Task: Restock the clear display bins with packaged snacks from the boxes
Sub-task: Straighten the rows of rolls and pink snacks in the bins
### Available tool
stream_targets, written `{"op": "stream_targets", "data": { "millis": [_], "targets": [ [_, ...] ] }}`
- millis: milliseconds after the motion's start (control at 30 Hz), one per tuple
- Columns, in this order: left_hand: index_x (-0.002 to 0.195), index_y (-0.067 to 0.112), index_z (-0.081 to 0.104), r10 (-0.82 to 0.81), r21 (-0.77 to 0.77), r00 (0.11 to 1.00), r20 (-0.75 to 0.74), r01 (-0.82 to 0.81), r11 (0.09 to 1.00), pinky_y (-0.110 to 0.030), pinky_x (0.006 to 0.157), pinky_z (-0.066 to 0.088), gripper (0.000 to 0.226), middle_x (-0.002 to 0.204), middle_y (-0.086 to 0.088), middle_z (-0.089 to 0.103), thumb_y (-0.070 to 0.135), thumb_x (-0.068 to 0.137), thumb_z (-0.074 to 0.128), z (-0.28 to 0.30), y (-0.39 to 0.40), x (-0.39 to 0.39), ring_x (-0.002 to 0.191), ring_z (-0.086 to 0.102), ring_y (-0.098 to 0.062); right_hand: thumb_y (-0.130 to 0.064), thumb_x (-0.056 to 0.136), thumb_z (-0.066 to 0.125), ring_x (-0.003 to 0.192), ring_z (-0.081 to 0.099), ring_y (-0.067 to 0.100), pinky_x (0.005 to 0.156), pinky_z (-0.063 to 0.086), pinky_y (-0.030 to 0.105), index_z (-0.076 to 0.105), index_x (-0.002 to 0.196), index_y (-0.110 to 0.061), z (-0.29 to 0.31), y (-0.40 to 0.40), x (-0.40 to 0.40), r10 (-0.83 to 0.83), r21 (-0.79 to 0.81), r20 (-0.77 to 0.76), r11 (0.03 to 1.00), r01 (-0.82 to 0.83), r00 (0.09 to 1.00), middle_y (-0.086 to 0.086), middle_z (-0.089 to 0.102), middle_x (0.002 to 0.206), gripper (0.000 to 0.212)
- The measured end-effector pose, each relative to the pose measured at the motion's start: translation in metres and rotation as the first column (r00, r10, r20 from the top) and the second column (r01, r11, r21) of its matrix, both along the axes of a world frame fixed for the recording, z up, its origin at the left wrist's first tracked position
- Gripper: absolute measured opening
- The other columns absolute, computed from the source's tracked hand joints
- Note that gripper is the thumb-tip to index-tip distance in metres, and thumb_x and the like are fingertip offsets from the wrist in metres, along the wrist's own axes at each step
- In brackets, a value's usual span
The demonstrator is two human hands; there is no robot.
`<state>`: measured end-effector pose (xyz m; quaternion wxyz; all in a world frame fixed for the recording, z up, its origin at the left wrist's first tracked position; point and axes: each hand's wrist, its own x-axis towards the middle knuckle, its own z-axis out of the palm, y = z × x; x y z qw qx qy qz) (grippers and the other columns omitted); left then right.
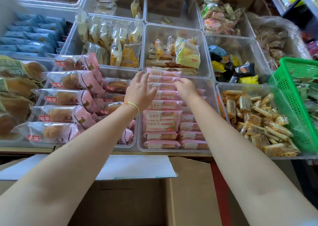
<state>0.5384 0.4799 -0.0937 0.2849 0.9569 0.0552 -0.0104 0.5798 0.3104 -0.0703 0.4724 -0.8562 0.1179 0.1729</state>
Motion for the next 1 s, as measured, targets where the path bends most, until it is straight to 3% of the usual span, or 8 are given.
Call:
{"op": "stream_targets", "data": {
  "millis": [67, 167, 300, 433, 600, 700, 867, 1000],
  "targets": [
    [0.155, 0.02, 0.022, -0.032, 0.057, 0.999, -0.035, 0.034, 0.998, -0.045, 0.117, 0.025, 0.066, 0.164, -0.006, 0.014, 0.047, 0.099, 0.043, -0.001, 0.0, 0.007, 0.149, 0.018, -0.025, -0.024, 0.1, 0.044, 0.083, 0.052, 0.017, 0.062, 0.039, 0.028, 0.062, 0.123, -0.01, -0.001, -0.002, 0.003, -0.078, 0.023, 0.0, 0.997, 0.078, 0.997, 0.0, 0.058, 0.094, 0.032],
    [0.154, 0.02, 0.024, -0.047, 0.109, 0.997, -0.056, 0.052, 0.993, -0.048, 0.116, 0.028, 0.064, 0.163, -0.004, 0.018, 0.05, 0.099, 0.038, -0.003, 0.001, 0.012, 0.148, 0.022, -0.025, -0.031, 0.095, 0.047, 0.105, 0.053, 0.021, 0.084, 0.044, 0.036, 0.048, 0.142, -0.015, 0.001, -0.001, 0.006, -0.133, 0.068, -0.027, 0.989, 0.135, 0.991, 0.0, 0.056, 0.122, 0.05],
    [0.152, 0.019, 0.029, -0.022, 0.158, 0.999, -0.047, 0.029, 0.987, -0.049, 0.113, 0.031, 0.063, 0.16, -0.003, 0.024, 0.05, 0.098, 0.035, -0.006, 0.007, 0.012, 0.145, 0.027, -0.025, -0.027, 0.097, 0.047, 0.138, 0.039, 0.024, 0.111, 0.036, 0.045, 0.037, 0.153, -0.023, 0.005, 0.009, 0.01, -0.02, 0.113, -0.039, 0.993, 0.025, 0.999, 0.0, 0.042, 0.152, 0.057],
    [0.154, 0.017, 0.027, -0.022, 0.175, 0.999, -0.045, 0.03, 0.984, -0.048, 0.114, 0.029, 0.066, 0.161, -0.004, 0.023, 0.052, 0.098, 0.034, -0.008, 0.01, 0.01, 0.146, 0.023, -0.025, -0.027, 0.099, 0.048, 0.142, 0.036, 0.02, 0.11, 0.034, 0.039, 0.034, 0.155, -0.026, 0.006, 0.012, 0.016, 0.059, 0.114, -0.009, 0.992, -0.058, 0.998, -0.004, 0.037, 0.157, 0.058],
    [0.157, 0.022, 0.013, -0.122, 0.259, 0.991, -0.063, 0.134, 0.957, -0.049, 0.119, 0.019, 0.068, 0.165, 0.001, 0.005, 0.056, 0.1, 0.028, -0.006, 0.007, 0.016, 0.152, 0.003, -0.019, -0.024, 0.1, 0.049, 0.141, 0.038, 0.022, 0.099, 0.034, 0.032, 0.032, 0.156, -0.022, 0.0, 0.003, 0.015, 0.037, 0.093, -0.001, 0.995, -0.036, 0.999, 0.0, 0.039, 0.156, 0.058],
    [0.156, 0.023, 0.014, -0.138, 0.314, 0.985, -0.104, 0.164, 0.935, -0.053, 0.118, 0.02, 0.069, 0.165, 0.002, 0.007, 0.059, 0.098, 0.026, -0.005, 0.007, 0.02, 0.152, 0.004, -0.022, -0.018, 0.098, 0.048, 0.142, 0.033, 0.022, 0.103, 0.035, 0.037, 0.026, 0.157, -0.032, -0.002, -0.001, 0.011, 0.046, 0.073, 0.071, 0.996, -0.051, 0.996, 0.0, 0.03, 0.16, 0.065],
    [0.155, 0.024, 0.017, -0.111, 0.395, 0.988, -0.109, 0.146, 0.907, -0.053, 0.111, 0.026, 0.071, 0.164, 0.004, 0.013, 0.062, 0.096, 0.022, -0.002, 0.008, 0.019, 0.149, 0.013, -0.025, -0.022, 0.101, 0.042, 0.141, 0.036, 0.019, 0.095, 0.032, 0.028, 0.03, 0.156, -0.033, -0.001, -0.001, 0.01, 0.101, 0.026, 0.038, 0.994, -0.102, 0.994, -0.002, 0.033, 0.159, 0.058],
    [0.157, 0.022, 0.014, -0.064, 0.396, 0.985, -0.161, 0.124, 0.91, -0.054, 0.115, 0.02, 0.073, 0.165, 0.003, 0.012, 0.063, 0.096, 0.021, 0.003, 0.006, 0.02, 0.15, 0.01, -0.025, -0.026, 0.101, 0.043, 0.142, 0.036, 0.022, 0.105, 0.034, 0.037, 0.034, 0.154, -0.034, 0.001, -0.007, -0.001, 0.047, 0.053, 0.079, 0.997, -0.051, 0.996, -0.001, 0.036, 0.158, 0.055]
  ]
}}
